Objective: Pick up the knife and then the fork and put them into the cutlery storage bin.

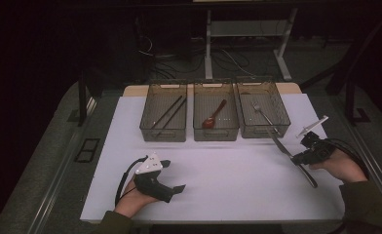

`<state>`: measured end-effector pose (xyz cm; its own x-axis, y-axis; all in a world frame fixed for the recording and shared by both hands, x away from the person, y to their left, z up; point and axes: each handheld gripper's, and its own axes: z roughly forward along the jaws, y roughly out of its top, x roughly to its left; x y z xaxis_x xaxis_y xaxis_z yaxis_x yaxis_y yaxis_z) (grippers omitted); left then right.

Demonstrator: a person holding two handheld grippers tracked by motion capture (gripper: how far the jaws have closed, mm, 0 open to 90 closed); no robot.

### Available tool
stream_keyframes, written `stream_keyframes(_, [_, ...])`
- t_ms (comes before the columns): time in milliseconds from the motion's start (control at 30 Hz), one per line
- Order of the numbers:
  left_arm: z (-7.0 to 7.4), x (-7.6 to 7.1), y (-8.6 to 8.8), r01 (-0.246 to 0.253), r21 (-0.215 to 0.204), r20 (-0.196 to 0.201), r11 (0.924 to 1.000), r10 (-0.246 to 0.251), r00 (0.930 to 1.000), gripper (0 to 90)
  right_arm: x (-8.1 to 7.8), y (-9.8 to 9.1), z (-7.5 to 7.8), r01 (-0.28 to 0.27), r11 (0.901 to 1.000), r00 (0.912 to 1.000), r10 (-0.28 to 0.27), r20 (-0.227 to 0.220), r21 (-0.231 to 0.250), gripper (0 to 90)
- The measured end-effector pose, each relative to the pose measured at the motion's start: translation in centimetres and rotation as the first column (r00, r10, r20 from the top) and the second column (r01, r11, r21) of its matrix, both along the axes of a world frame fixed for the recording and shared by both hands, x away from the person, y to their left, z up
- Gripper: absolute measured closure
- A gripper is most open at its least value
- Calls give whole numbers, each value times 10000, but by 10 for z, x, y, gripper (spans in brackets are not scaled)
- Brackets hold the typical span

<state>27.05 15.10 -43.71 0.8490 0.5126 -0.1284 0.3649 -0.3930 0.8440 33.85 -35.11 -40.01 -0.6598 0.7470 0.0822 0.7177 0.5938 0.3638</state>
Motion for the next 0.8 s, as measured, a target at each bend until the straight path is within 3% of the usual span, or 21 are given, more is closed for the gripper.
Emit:
stream_keyframes(300, [0,0,0,6,4,-10,10000,-6,10000,0,-6,-11,8,396,9908,9940,-522,959,1294,793])
stream_keyframes(633, [0,0,0,31,16,-16,10000,-31,10000,0,-8,-21,12,596,9635,9846,-998,1433,2610,794])
stream_keyframes(800, [0,0,0,57,32,-9,10000,-57,10000,0,-10,-25,13,530,9406,9738,-1231,1914,3354,794])
